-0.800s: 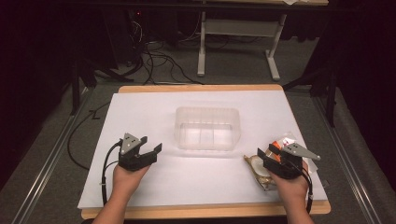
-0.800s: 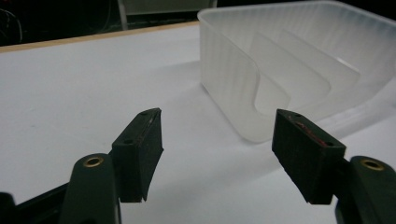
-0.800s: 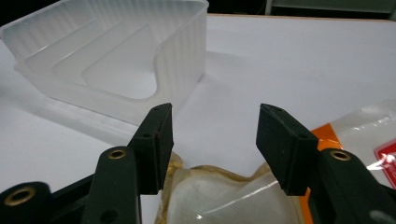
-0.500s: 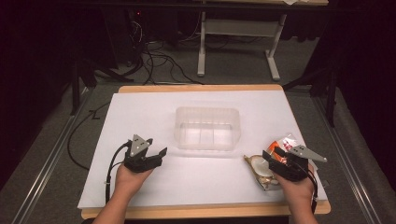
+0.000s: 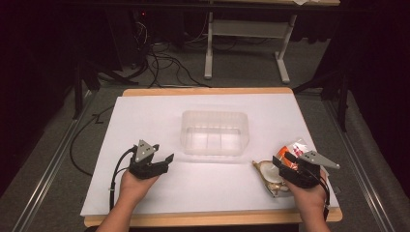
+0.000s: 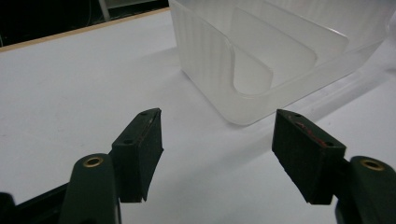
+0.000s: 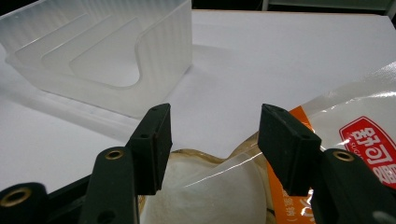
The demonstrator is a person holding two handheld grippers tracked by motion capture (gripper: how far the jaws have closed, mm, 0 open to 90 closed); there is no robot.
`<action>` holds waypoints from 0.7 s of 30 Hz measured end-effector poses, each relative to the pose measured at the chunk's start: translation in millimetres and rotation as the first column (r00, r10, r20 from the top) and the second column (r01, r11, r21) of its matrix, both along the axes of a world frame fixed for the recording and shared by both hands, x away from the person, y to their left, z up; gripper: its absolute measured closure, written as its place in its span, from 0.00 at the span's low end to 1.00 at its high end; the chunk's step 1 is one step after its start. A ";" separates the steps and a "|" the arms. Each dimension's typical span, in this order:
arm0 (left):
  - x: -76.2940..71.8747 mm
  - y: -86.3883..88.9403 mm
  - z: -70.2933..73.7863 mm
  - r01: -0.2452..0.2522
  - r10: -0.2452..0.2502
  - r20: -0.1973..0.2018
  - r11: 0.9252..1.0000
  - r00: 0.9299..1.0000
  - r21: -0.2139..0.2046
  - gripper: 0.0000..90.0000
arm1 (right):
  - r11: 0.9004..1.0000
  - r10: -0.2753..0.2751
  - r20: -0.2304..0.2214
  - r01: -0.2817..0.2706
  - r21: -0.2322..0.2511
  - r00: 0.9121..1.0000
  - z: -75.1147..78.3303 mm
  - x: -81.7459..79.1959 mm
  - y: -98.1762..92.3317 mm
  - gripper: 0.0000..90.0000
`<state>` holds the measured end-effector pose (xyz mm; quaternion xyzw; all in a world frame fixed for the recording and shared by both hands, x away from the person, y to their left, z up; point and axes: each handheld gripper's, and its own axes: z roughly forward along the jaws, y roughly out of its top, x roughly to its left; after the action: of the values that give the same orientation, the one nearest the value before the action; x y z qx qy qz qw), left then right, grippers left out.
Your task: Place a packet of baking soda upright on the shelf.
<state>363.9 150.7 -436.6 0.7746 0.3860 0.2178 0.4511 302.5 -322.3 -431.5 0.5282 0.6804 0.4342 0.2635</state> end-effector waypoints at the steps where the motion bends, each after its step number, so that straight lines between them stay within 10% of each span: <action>1: 0.0 0.1 -0.1 0.001 -0.001 -0.002 1.000 1.000 0.000 0.38 | 1.000 0.000 0.001 0.000 0.000 1.000 -0.1 0.2 -0.1 0.50; 21: 1.5 1.4 0.0 0.014 -0.014 -0.016 1.000 1.000 -0.011 0.38 | 0.997 -0.082 0.056 0.081 0.015 0.995 15.8 -15.7 -29.9 0.46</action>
<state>365.5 152.2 -436.6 0.7765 0.3854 0.2066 0.4536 286.8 -352.1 -415.8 0.5447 0.6478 0.4423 0.2966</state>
